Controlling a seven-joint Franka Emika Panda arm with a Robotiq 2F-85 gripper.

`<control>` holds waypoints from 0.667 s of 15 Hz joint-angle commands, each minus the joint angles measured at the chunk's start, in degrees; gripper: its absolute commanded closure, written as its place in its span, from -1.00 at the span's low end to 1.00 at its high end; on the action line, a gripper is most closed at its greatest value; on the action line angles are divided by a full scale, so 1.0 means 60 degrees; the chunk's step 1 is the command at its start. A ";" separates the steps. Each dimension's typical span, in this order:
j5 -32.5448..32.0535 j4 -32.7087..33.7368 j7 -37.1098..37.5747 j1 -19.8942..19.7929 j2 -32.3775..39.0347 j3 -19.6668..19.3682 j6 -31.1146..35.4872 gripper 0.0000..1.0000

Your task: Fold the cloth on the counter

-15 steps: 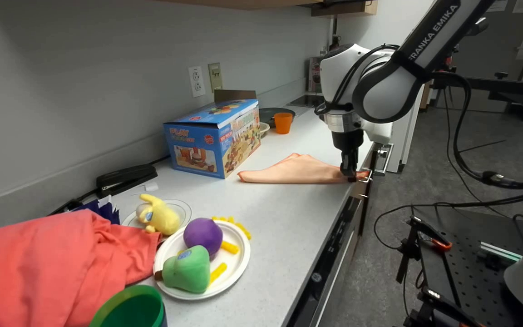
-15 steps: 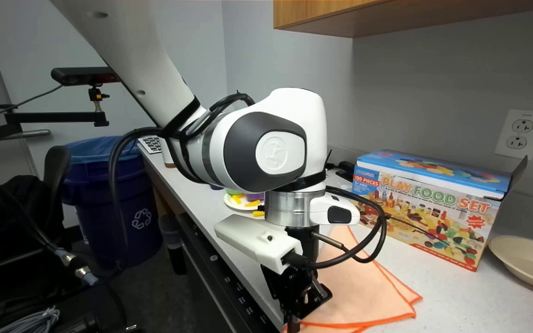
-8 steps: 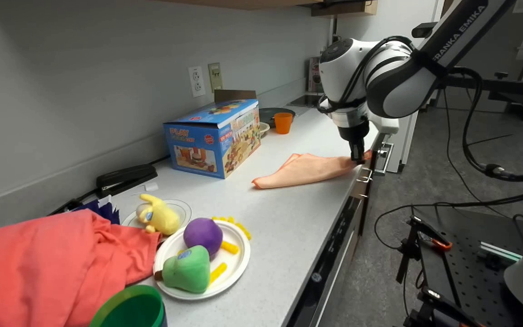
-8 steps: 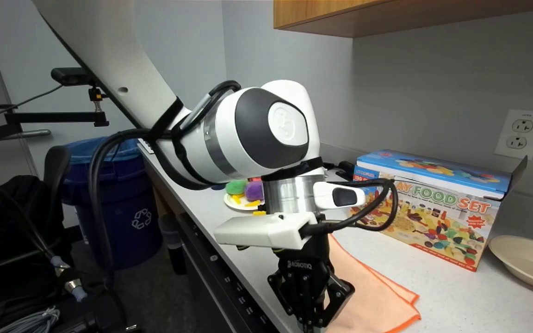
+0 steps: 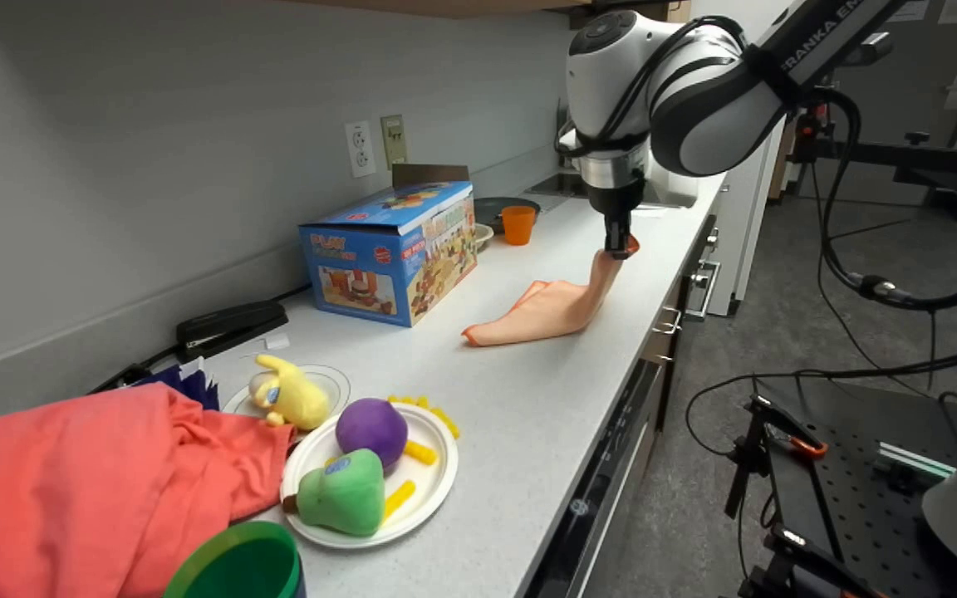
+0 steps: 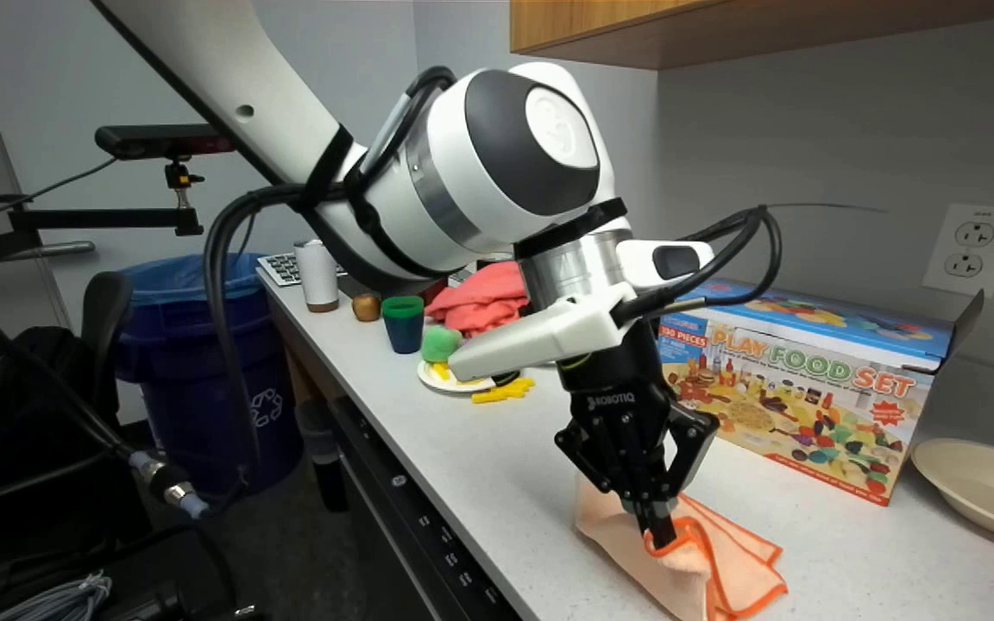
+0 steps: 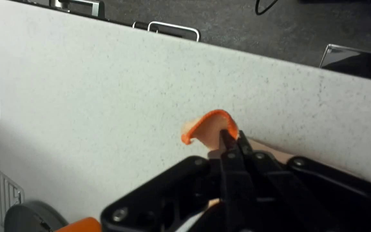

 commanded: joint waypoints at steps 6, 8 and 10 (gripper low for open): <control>-0.0058 0.1129 0.0457 0.0559 0.0689 0.0711 0.1008 0.99; -0.0038 0.1351 0.0385 0.0669 0.0962 0.0791 0.1338 0.99; 0.0035 0.1548 0.0298 0.0791 0.1249 0.0866 0.1523 0.99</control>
